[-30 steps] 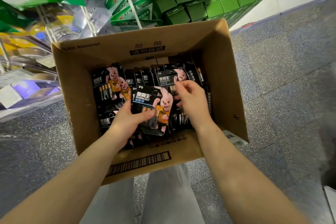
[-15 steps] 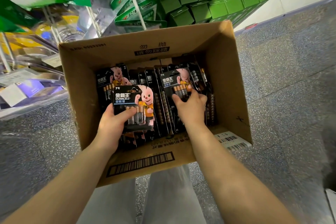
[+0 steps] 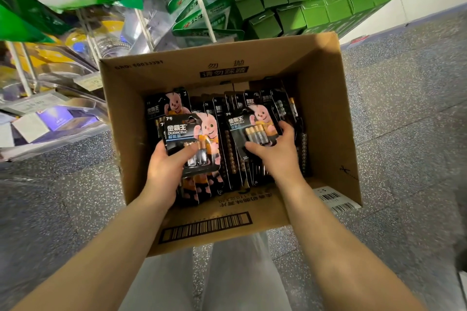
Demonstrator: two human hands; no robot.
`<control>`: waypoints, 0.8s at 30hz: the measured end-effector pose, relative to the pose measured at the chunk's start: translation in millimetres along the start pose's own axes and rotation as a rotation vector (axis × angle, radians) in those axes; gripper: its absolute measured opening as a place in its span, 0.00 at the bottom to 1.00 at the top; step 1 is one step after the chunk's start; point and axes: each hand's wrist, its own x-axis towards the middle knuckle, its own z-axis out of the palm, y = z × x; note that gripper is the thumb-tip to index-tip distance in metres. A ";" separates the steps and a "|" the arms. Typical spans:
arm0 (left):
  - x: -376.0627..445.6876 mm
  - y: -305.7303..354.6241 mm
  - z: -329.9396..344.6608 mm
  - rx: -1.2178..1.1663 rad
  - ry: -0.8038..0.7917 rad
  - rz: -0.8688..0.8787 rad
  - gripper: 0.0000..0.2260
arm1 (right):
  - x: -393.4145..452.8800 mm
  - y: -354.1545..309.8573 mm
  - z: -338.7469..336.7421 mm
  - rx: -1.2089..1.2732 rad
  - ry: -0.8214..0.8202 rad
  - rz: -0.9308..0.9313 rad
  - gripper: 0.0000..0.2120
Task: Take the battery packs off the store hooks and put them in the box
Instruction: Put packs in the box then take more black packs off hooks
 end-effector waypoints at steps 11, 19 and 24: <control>-3.4 2.0 23.1 -0.047 -0.139 0.004 0.18 | -24.2 -15.8 9.0 -0.038 -0.197 -0.113 0.38; 3.0 -0.9 30.9 -0.018 -0.121 -0.051 0.14 | -36.6 -15.6 21.0 0.048 -0.271 -0.004 0.21; 4.6 -5.4 31.5 -0.036 -0.117 -0.076 0.13 | -33.6 -5.8 9.8 0.062 -0.203 -0.002 0.24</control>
